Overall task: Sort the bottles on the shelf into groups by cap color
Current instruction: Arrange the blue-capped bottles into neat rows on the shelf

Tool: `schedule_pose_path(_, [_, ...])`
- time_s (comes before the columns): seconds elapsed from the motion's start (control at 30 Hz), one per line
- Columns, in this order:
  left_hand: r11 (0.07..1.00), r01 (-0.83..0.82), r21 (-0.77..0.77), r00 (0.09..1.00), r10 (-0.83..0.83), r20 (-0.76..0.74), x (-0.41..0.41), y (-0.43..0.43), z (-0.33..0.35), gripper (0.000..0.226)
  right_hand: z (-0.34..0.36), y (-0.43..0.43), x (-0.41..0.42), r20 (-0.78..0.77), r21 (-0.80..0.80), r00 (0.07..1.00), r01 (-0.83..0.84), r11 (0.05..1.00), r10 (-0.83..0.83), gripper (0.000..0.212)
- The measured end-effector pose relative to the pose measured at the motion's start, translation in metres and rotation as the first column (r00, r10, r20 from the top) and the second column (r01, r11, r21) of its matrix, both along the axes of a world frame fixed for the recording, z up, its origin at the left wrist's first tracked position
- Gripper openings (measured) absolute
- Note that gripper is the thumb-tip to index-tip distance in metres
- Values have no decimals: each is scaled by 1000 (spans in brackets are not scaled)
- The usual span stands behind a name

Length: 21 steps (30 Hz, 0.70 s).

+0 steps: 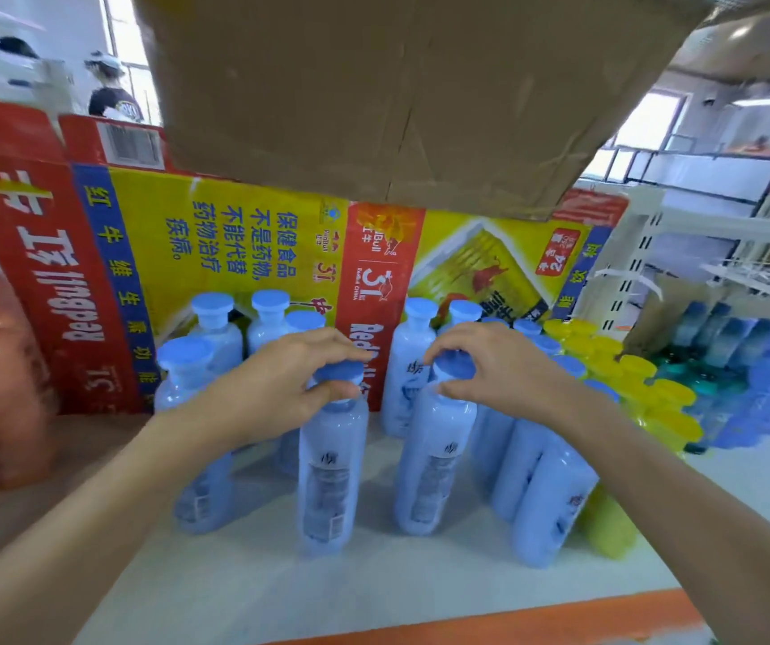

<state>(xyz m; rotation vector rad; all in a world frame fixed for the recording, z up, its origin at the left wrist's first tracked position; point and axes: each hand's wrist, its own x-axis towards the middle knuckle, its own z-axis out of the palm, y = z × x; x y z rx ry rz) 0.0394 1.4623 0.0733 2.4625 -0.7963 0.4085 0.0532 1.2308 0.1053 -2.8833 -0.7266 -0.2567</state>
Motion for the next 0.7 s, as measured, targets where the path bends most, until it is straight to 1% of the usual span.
schedule_pose_path(0.1, [999,-3,32,1000,3,5,16,-19,4,37,7,-16,16,-3,-21,1000,-12,1000,12,27])
schedule_pose_path(0.3, [1000,4,22,1000,-4,21,43,-47,9,37,17,-38,51,22,-40,997,-75,996,76,26])
schedule_pose_path(0.37, [1000,3,7,1000,-4,10,50,-53,9,37,16,-43,62,9,-21,995,-101,995,101,26])
schedule_pose_path(0.53, [1000,1,-15,1000,-1,-6,68,-63,2,36,11,-48,83,-56,-75,982,-186,980,182,29])
schedule_pose_path(0.7, [999,9,-44,999,-10,-31,80,-72,-7,34,8,-50,93,-104,-71,964,-251,965,243,30])
